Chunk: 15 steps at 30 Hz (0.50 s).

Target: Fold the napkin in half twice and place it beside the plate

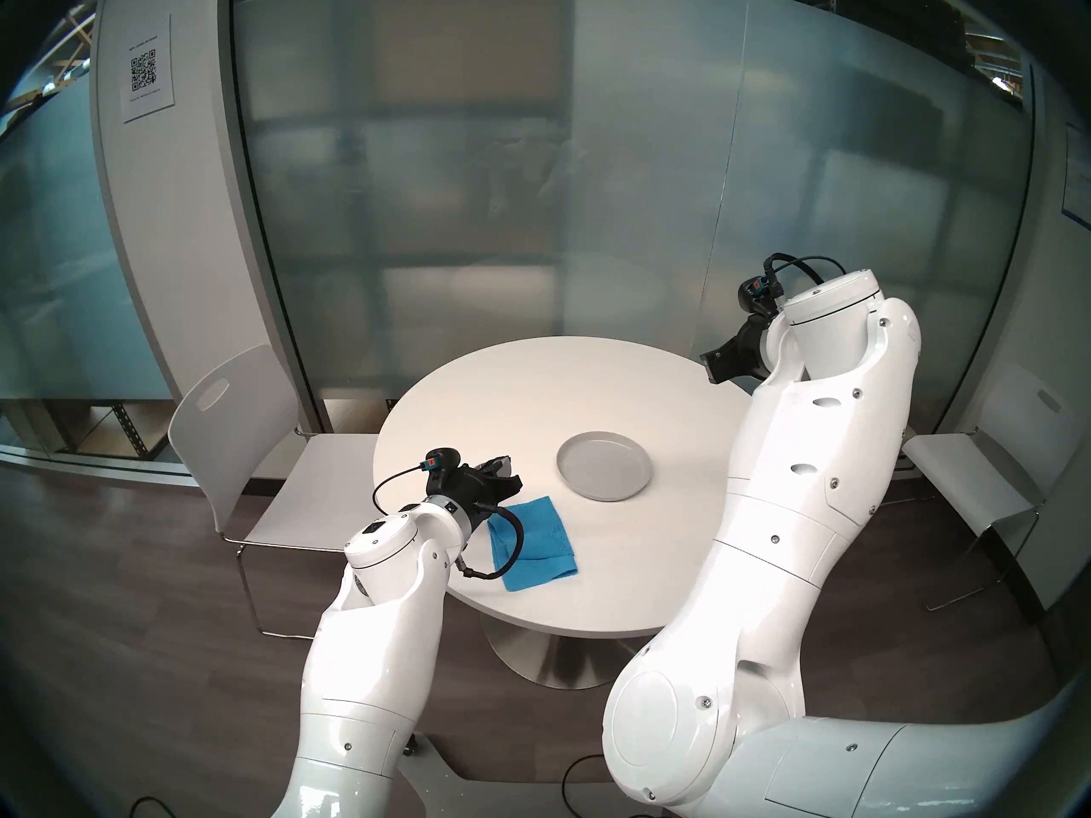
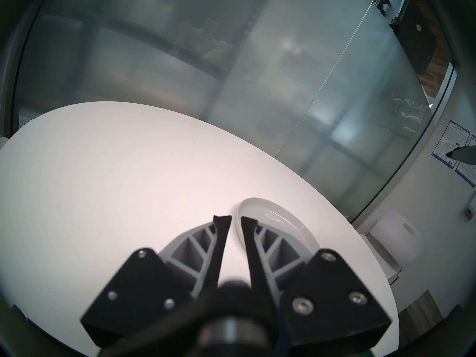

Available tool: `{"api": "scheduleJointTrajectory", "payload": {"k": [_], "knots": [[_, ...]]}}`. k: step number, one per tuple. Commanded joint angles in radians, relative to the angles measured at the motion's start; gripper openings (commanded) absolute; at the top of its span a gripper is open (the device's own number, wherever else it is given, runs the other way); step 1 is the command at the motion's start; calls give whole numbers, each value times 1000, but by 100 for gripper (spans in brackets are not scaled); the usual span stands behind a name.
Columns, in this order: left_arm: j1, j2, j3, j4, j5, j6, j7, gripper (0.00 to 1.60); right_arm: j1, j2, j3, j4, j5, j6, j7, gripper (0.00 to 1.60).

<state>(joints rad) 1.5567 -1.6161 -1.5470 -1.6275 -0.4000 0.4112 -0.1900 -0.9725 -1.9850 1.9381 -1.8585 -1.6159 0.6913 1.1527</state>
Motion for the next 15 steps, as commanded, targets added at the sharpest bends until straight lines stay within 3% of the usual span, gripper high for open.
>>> {"api": "scheduleJointTrajectory", "payload": {"k": [1,11,15], "knots": [[-10,3,0,-17,-3,-9,8,77,4,11,-25,129,77,113,111,160],[-10,3,6,-19,-8,-11,25,78,-2,16,-59,320,205,263,-72,160],[-9,3,7,-20,-11,-13,37,78,-1,16,-71,379,274,269,-137,160]]}}
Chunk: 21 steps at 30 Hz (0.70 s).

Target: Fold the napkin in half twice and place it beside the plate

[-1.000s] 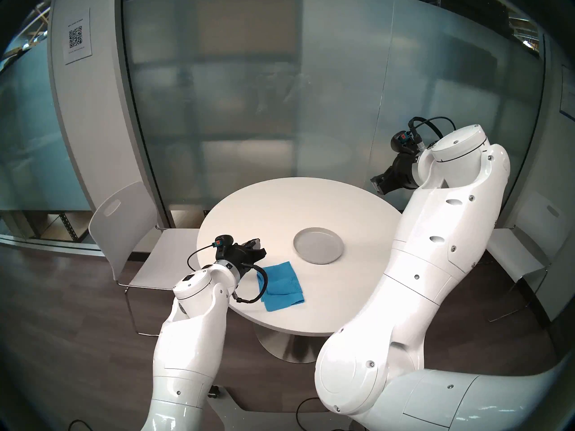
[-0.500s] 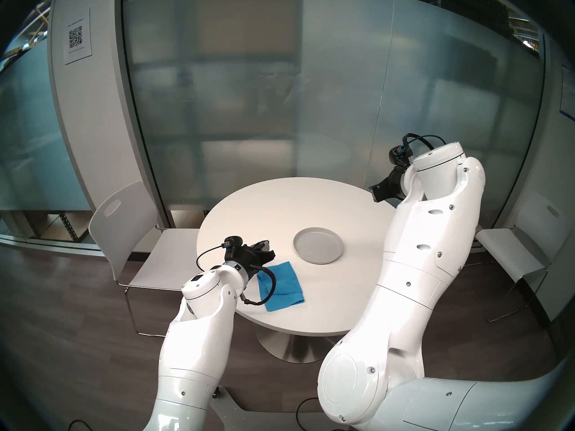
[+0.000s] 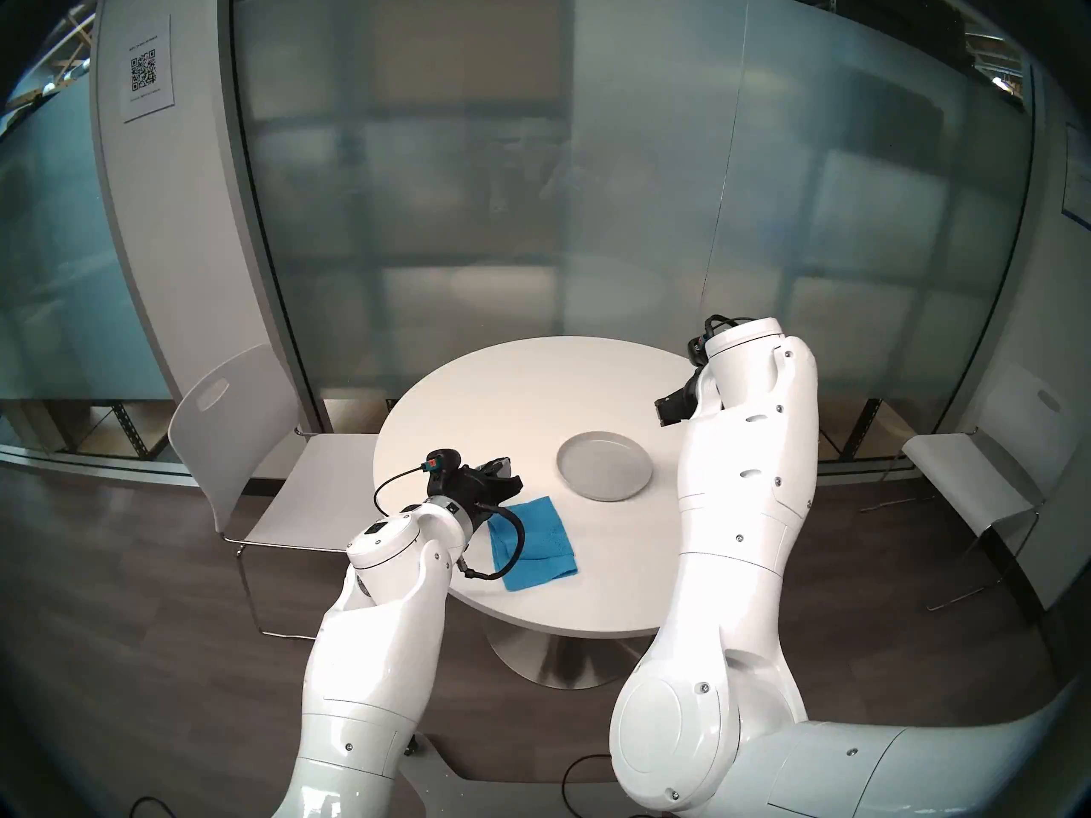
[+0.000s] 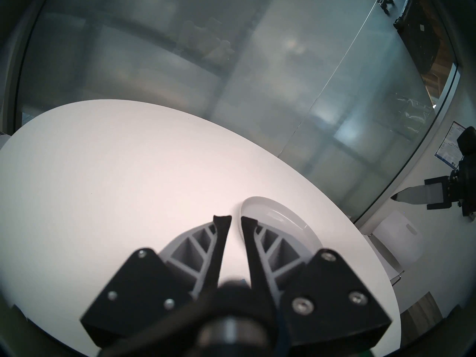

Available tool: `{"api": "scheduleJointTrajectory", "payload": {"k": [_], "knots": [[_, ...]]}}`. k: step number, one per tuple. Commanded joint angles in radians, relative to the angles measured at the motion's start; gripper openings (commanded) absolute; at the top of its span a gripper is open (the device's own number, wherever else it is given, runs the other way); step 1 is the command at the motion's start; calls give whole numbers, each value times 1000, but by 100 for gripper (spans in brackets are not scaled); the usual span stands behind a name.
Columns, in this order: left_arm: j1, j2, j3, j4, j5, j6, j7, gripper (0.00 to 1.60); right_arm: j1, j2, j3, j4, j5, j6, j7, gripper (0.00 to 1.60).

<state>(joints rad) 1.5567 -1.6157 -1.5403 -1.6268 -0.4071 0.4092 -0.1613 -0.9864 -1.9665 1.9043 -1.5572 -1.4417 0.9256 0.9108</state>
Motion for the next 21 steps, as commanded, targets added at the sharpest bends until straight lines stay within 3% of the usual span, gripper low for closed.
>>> {"api": "scheduleJointTrajectory", "payload": {"k": [1,9,10,11,17,19,21], "knots": [[-9,3,1,-22,-5,-12,11,78,12,-2,-40,91,118,34,92,160],[-7,3,3,-25,-12,-17,32,78,-1,13,-65,150,239,34,69,160],[-7,3,3,-26,-13,-18,34,78,-4,15,-66,154,253,34,56,156],[-7,3,4,-27,-14,-18,37,78,-9,20,-69,157,266,34,64,140],[-5,5,5,-31,-19,-22,48,78,-29,43,-83,164,324,34,80,117],[-4,4,6,-33,-22,-23,54,78,-46,58,-95,173,363,34,62,98],[-3,4,7,-35,-24,-24,59,78,-59,71,-105,175,385,34,69,95]]}}
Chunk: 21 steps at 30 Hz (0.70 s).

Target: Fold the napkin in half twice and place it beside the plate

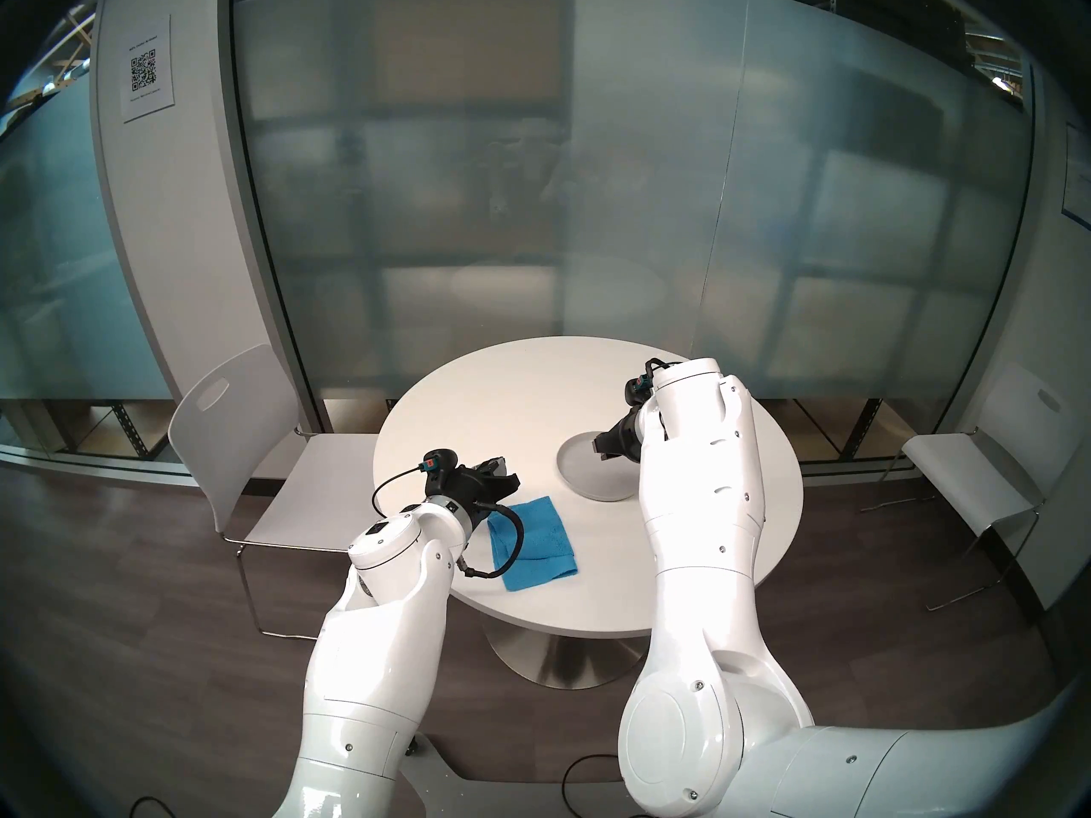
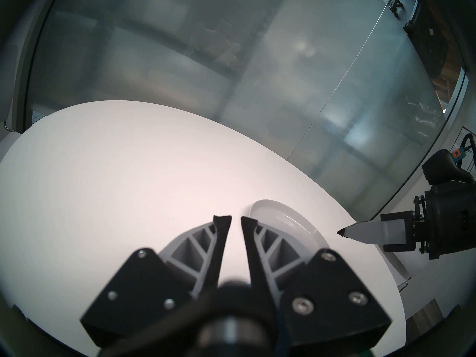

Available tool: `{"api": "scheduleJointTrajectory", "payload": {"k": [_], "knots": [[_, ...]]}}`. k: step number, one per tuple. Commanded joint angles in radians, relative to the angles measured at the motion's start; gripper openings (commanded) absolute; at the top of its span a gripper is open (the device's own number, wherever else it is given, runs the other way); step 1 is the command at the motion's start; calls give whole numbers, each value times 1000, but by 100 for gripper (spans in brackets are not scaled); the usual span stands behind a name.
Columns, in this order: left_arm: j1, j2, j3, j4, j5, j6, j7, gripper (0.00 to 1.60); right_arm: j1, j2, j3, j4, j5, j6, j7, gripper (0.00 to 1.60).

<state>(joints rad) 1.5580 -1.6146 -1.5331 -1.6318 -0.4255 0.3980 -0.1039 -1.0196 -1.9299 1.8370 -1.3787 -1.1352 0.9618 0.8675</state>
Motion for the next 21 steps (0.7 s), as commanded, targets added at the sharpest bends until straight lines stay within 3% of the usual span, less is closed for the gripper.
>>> {"api": "scheduleJointTrajectory", "payload": {"k": [1,13,14,21], "knots": [[-5,3,0,-30,-5,-13,1,78,-26,34,-38,-3,79,-2,112,95],[3,4,-3,-44,-13,-19,18,78,-101,102,-128,-17,210,-2,94,99],[6,6,-3,-48,-16,-20,20,78,-123,128,-163,-35,245,-2,80,99],[8,4,-7,-51,-16,-21,20,78,-142,137,-170,-51,271,-2,61,93]]}}
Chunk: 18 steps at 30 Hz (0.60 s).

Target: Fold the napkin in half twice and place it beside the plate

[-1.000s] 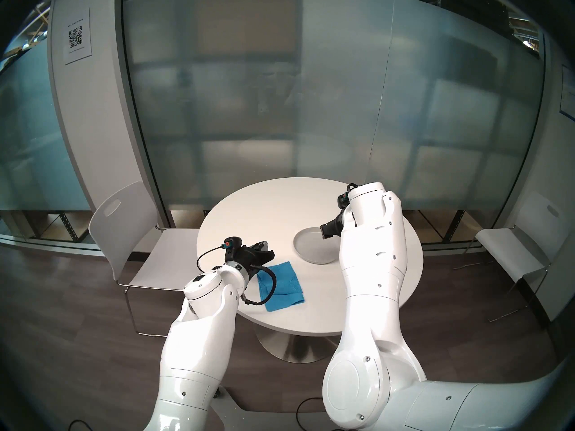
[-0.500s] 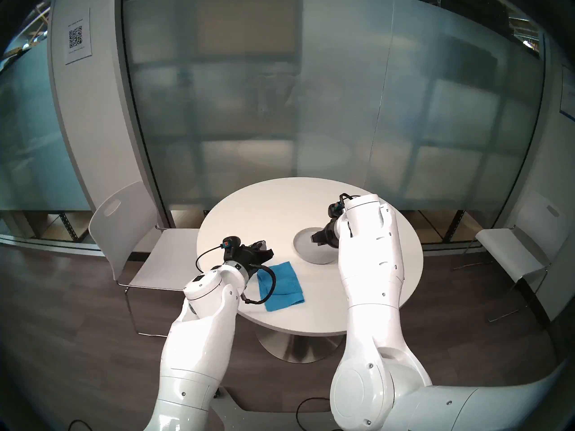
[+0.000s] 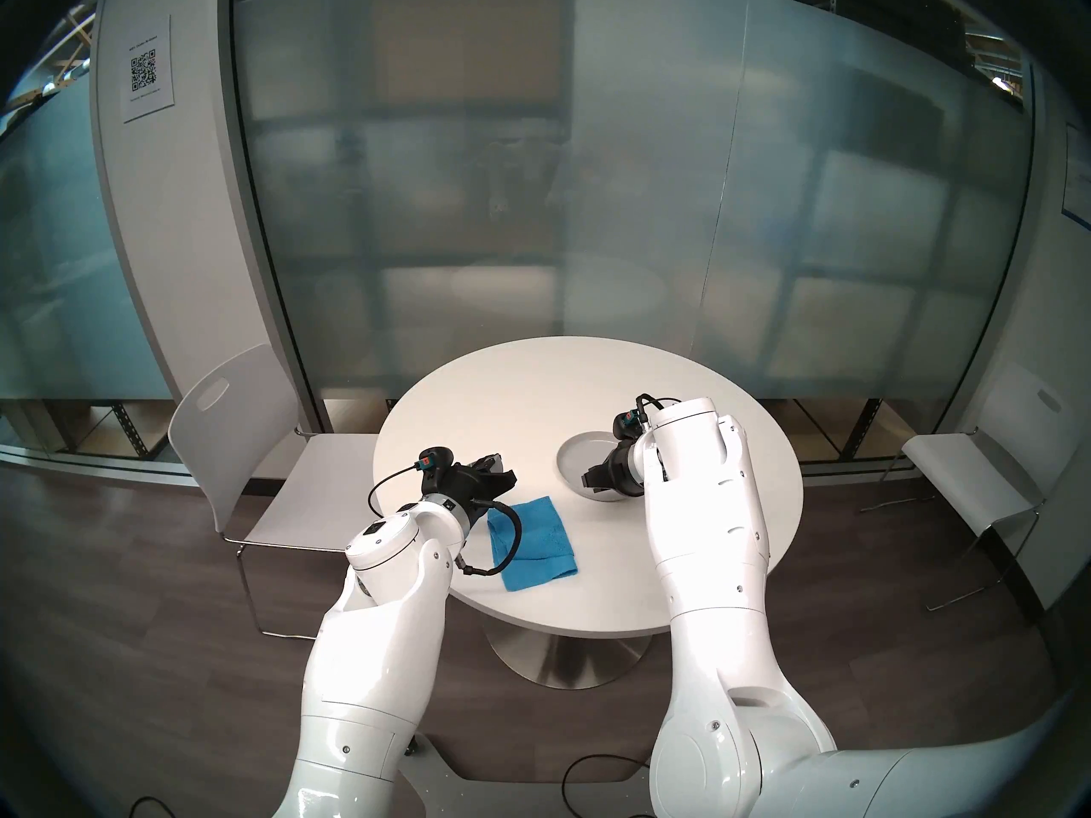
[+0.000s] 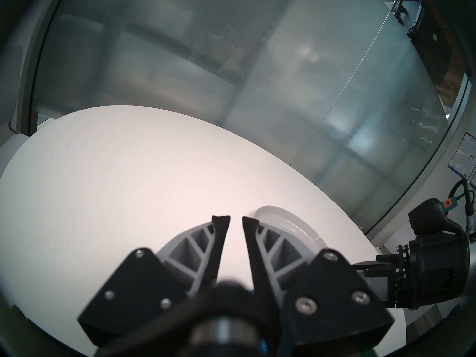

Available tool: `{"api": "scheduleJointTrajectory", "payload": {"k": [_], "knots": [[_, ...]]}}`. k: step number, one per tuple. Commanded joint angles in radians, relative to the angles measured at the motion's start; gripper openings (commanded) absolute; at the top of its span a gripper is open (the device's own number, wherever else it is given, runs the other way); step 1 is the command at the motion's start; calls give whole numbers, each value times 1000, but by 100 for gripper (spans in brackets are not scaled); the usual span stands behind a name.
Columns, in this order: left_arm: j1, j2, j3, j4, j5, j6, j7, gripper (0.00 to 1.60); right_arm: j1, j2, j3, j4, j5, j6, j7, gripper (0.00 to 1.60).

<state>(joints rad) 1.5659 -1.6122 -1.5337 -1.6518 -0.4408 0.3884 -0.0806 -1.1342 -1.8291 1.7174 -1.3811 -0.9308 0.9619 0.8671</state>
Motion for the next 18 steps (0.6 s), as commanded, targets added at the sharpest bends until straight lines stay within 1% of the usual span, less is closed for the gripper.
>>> {"api": "scheduleJointTrajectory", "payload": {"k": [1,4,5,7,8,9,13,14,15,16,17,18], "knots": [[1,3,-8,-33,-2,-13,-2,78,-37,44,-58,-62,93,-2,47,92],[3,3,-11,-34,-2,-14,-3,78,-50,55,-72,-84,125,-2,24,90],[3,3,-11,-34,-2,-14,-3,78,-50,55,-72,-84,125,-2,24,90],[4,4,-13,-35,-2,-15,-3,78,-60,62,-81,-98,156,-2,-7,88],[4,4,-13,-35,-2,-15,-3,78,-60,62,-81,-98,156,-2,-7,88],[4,4,-14,-36,-2,-15,-4,78,-63,64,-82,-101,165,-2,-25,87],[5,6,-19,-37,-2,-15,-5,78,-63,65,-76,-119,223,-2,-76,71],[5,6,-20,-37,-2,-14,-5,78,-60,64,-71,-125,243,-2,-86,65],[5,7,-21,-38,-2,-14,-5,78,-61,62,-72,-134,251,-2,-102,50],[5,7,-21,-38,-2,-14,-5,78,-61,62,-72,-139,265,-2,-117,40],[5,8,-22,-38,-2,-13,-5,78,-60,66,-76,-143,282,-2,-142,18],[4,8,-22,-38,-2,-13,-6,78,-60,62,-71,-149,291,-2,-155,7]]}}
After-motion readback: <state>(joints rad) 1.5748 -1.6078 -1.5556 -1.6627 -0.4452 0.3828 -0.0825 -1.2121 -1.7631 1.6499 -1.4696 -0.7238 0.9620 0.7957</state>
